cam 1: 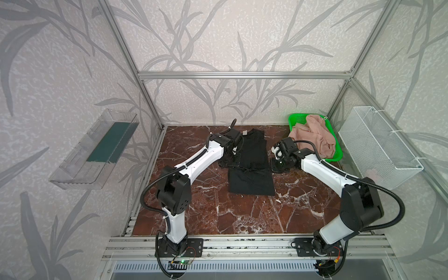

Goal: Fold and stack the mixed laundry pile
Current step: 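Fold the lifted near end away from the robot onto the strip with both grippers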

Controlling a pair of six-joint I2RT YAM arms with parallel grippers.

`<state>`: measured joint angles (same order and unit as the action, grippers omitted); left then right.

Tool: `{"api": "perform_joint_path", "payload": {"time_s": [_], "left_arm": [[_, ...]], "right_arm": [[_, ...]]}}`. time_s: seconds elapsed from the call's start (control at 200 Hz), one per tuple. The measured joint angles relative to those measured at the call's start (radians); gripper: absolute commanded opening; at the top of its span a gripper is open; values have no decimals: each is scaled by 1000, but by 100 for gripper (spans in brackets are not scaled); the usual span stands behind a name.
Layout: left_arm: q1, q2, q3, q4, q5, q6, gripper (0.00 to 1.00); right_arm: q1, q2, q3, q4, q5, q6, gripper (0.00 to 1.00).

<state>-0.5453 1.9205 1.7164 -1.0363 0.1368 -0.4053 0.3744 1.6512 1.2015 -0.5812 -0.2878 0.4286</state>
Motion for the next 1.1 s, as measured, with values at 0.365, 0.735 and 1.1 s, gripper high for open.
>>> {"api": "perform_joint_path", "payload": {"time_s": [0.365, 0.735, 1.1], "left_arm": [[81, 266, 171, -55, 27, 74, 0], [116, 308, 181, 28, 44, 93, 55], [144, 9, 89, 116, 27, 56, 43]], "right_arm": [[-60, 255, 119, 42, -30, -19, 0], [-60, 288, 163, 51, -3, -75, 36], [55, 62, 163, 3, -1, -230, 38]]}}
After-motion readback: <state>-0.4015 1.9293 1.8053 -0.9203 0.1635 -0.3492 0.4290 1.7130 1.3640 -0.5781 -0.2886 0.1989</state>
